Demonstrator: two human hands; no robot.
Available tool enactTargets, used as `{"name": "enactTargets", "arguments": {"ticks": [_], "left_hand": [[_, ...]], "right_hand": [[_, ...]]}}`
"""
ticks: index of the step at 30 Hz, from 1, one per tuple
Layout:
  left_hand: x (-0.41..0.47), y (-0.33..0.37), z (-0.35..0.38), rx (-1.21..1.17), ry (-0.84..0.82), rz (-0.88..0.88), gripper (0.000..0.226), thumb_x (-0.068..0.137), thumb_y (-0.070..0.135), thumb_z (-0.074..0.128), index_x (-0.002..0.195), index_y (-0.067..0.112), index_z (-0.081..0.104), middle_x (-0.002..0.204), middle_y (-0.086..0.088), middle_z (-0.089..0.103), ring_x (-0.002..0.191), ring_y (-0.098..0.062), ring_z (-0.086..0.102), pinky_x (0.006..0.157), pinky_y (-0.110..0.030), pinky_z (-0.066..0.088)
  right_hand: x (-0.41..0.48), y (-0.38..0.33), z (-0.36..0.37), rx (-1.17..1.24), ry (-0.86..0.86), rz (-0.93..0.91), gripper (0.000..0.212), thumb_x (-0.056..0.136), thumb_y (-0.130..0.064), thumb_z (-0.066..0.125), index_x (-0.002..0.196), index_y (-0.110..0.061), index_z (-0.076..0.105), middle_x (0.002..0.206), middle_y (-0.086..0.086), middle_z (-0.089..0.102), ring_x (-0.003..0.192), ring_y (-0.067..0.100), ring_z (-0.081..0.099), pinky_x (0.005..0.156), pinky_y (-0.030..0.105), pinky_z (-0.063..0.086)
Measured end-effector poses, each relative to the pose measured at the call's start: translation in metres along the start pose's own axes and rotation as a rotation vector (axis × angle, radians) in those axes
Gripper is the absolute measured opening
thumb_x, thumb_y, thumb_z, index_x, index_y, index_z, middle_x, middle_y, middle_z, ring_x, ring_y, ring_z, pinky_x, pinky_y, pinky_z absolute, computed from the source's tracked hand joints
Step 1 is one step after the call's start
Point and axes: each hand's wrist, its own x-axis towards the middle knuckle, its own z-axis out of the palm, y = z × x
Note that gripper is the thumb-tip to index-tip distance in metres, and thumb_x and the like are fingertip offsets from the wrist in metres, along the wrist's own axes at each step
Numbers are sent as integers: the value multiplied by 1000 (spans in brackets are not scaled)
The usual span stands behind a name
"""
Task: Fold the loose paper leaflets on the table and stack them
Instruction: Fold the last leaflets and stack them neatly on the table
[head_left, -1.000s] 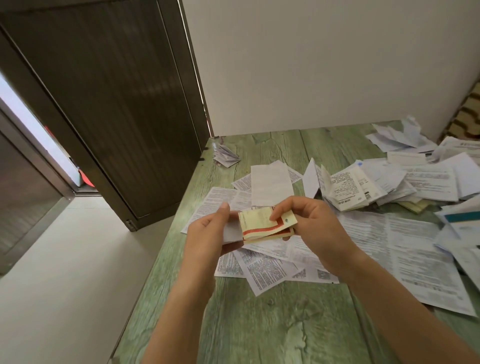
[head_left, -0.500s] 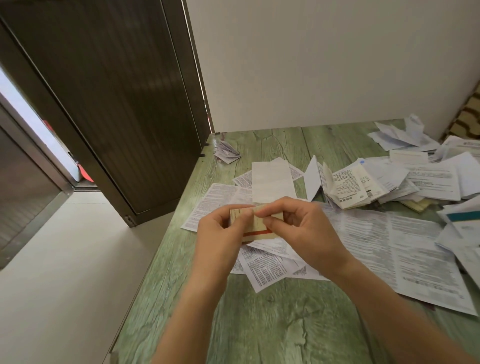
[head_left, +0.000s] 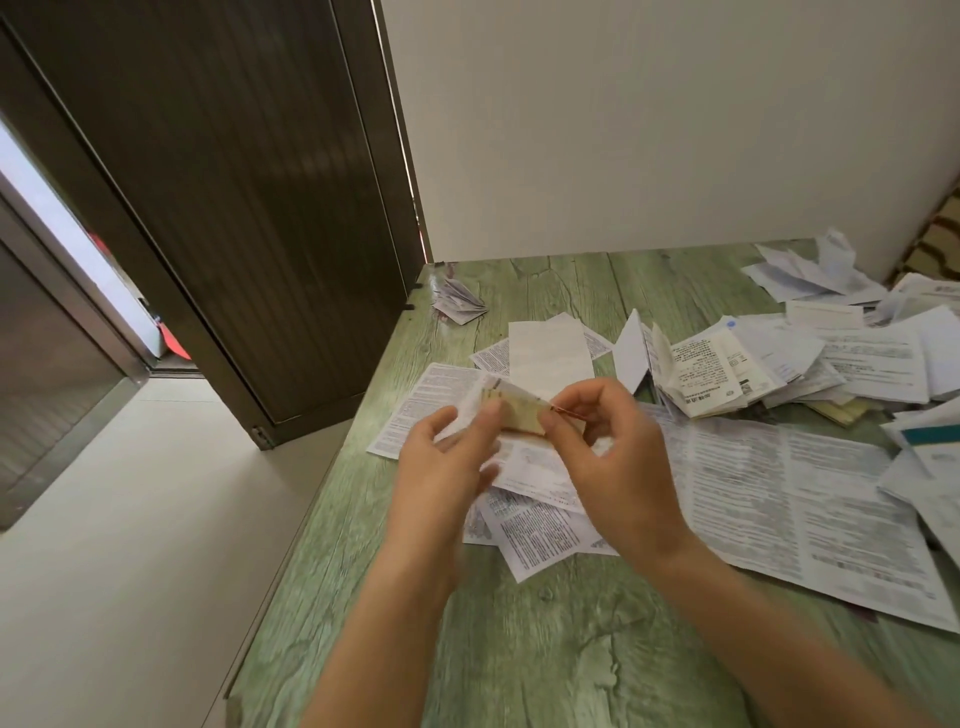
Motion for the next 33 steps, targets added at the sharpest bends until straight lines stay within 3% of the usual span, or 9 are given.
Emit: {"name": "enactTargets", "arguments": {"ticks": [3,7,12,18,20,22,25,28,33], "left_hand": [[-4,6,6,-320,-218,-231,50,74,46,63,102,5,59,97,-9,69,94,-22,65,84,-37,54],[2,2,10,-487,-12,-199,32,91,34,54,102,5,60,97,-10,70,81,-19,70,62,-27,57],[7,7,-3,-489,90,-224,32,103,22,34,95,5,60,83,-7,69,64,-16,67,61,-29,55],[5,15,-11,-417,97,-267,34,101,25,31,100,3,57,78,-11,64,49,-15,50,39,-19,43],[4,17,-14,-409,61,-299,40,98,29,31,99,-1,59,74,-14,65,51,-17,50,39,-20,43],[2,20,-14,-456,-6,-345,40,97,25,33,98,-5,60,77,-17,67,58,-22,57,43,-25,50],[4,21,-17,-440,29,-320,31,101,15,36,102,-8,57,90,-20,62,82,-31,63,57,-42,58],[6,16,-16,-284,159,-130,27,99,9,42,122,-3,49,89,-18,64,70,-28,69,54,-37,59],[7,13,-21,271,260,213,48,96,3,37,136,25,20,79,-7,63,65,-38,65,58,-45,57]], "right_hand": [[-7,5,8,-324,11,-508,5,83,-14,63,80,-10,64,81,-1,65,82,7,54,76,20,40],[-16,7,20,-425,-194,-632,12,86,-18,59,83,-12,68,84,0,66,83,19,58,76,32,41],[-6,-3,18,-197,-157,-194,28,97,-30,44,108,-13,63,106,-4,62,99,6,53,89,21,41],[57,29,25,-754,-535,147,71,94,-23,50,151,-14,8,160,7,1,147,21,1,117,32,0],[63,40,29,-852,-544,213,67,96,-31,46,150,-13,11,159,12,3,146,24,6,117,37,1],[64,46,32,-987,-501,190,53,99,-36,38,144,-9,29,152,14,28,138,27,30,111,38,19],[68,42,35,-1213,-490,5,35,102,-30,36,127,-8,44,124,11,54,112,28,53,86,34,35],[72,39,37,-1276,-543,-119,34,93,-5,46,127,-7,41,115,10,58,102,28,58,73,30,32],[79,36,33,-1144,-378,-95,28,92,-2,40,118,-7,50,102,8,63,90,27,59,71,30,32]]}}
